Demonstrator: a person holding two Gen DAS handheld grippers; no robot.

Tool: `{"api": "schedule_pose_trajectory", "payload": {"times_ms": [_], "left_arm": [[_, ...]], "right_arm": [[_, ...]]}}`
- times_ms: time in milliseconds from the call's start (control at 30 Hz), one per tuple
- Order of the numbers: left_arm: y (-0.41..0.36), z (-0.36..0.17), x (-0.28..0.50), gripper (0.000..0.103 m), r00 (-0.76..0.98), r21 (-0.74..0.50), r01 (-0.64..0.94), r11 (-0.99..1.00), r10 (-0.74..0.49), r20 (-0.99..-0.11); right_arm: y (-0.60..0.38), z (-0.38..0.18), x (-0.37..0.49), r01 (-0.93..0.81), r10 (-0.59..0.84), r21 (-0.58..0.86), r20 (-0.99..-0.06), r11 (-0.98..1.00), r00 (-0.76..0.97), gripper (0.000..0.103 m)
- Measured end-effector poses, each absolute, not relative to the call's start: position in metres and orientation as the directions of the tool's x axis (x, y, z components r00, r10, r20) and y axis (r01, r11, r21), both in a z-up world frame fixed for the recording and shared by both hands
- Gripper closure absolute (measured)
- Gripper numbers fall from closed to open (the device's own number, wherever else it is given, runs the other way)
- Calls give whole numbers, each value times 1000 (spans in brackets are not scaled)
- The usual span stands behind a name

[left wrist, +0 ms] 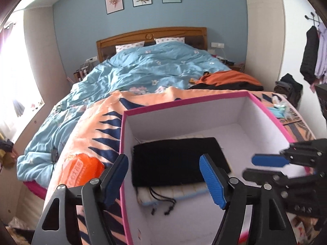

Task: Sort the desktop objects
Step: 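Withdraw both grippers from the box toward the blue glasses case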

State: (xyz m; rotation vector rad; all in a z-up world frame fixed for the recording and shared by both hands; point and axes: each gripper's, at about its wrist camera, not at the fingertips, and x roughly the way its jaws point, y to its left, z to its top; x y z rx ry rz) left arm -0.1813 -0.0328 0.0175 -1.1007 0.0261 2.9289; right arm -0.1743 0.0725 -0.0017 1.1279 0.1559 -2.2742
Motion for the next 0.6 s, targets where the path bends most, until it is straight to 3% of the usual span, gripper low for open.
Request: {"api": "schedule_pose_trajectory", "payload": {"times_ms": [167, 233, 300, 433, 600], "left_arm": [[-26, 22, -156, 27, -770, -13, -43, -999, 42, -637], [-25, 25, -143, 20, -786, -23, -51, -998, 54, -616], [-27, 26, -129, 20, -797, -41, -59, -997, 72, -599], [-35, 26, -105, 18, -807, -69, -62, -996, 91, -584], [-57, 14, -85, 17, -785, -111, -44, -993, 103, -611]], "right_arm": [[77, 5, -161, 557, -480, 171, -737, -813, -475, 73], [80, 10, -152, 559, -497, 183, -721, -808, -483, 73], [85, 14, -143, 560, -512, 194, -704, -805, -492, 73], [93, 24, -121, 570, -548, 218, -666, -792, -506, 49], [98, 28, -88, 603, -599, 260, -650, -754, -468, 49]]}}
